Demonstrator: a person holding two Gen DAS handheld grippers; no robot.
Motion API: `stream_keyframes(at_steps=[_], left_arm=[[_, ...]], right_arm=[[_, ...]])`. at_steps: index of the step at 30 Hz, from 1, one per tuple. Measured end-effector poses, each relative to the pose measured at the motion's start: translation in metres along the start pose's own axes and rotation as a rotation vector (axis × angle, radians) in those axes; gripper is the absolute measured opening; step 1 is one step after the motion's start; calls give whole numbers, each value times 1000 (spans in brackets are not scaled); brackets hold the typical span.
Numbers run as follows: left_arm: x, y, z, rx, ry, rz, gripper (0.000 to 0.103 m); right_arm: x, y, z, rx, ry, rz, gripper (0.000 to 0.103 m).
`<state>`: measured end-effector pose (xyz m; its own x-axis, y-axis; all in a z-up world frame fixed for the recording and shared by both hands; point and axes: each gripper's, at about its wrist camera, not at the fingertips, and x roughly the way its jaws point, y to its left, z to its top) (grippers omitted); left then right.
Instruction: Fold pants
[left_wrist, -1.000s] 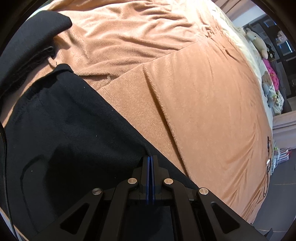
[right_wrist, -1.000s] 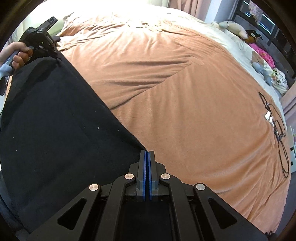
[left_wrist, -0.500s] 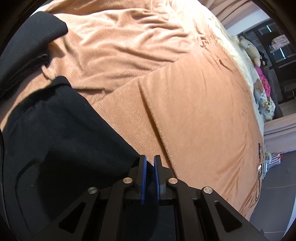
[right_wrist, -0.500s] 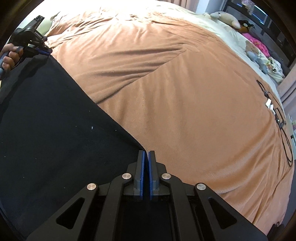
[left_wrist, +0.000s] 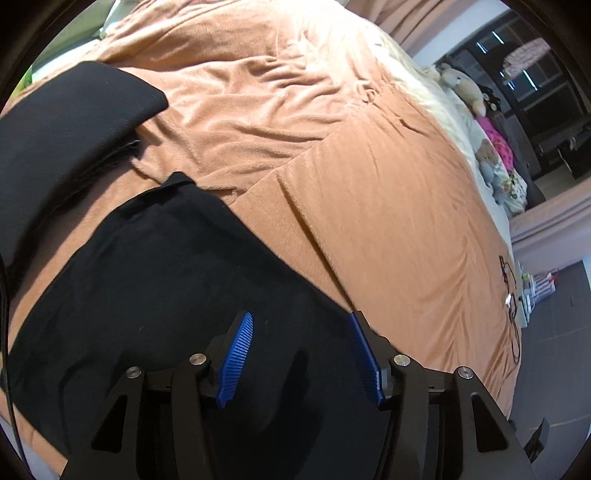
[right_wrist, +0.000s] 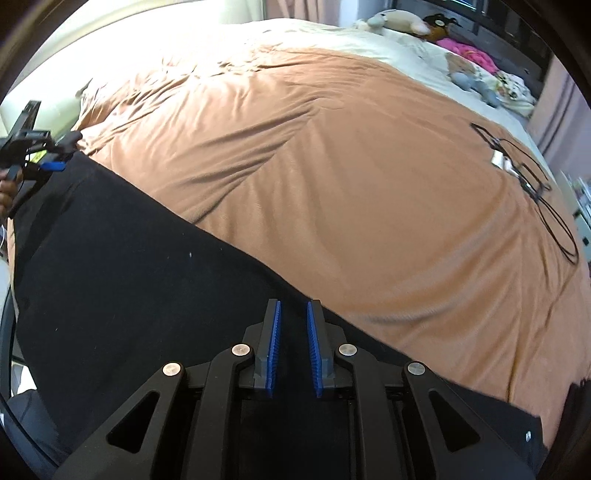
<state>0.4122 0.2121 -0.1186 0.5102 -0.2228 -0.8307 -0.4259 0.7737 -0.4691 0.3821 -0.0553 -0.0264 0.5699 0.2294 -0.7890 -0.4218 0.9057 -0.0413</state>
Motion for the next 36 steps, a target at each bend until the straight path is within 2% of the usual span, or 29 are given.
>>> stream_keyframes(at_steps=[6,14,18,23,30,36], left_arm=[[-19,12,-22,51,-6,5,57],[-36,33,-61,96,-1,26,57],[-42,43,-80,112,7,38,57],[-48,55,-100,122,17,48,57],[-61,91,-116,42,3,58,57],[-71,122,-127,-47,-24,36,57]], right_arm=[[-25,-21,-25,62,29,-44,13],[-43,-30,-56,147,100,-41,13],[-38,-32,-62,176,135,-36,13],[-5,-39,-62,217,191,-56,13],[13,-49,-44,260,147,-102,13],[23,-52,-37,314,137,-121,13]])
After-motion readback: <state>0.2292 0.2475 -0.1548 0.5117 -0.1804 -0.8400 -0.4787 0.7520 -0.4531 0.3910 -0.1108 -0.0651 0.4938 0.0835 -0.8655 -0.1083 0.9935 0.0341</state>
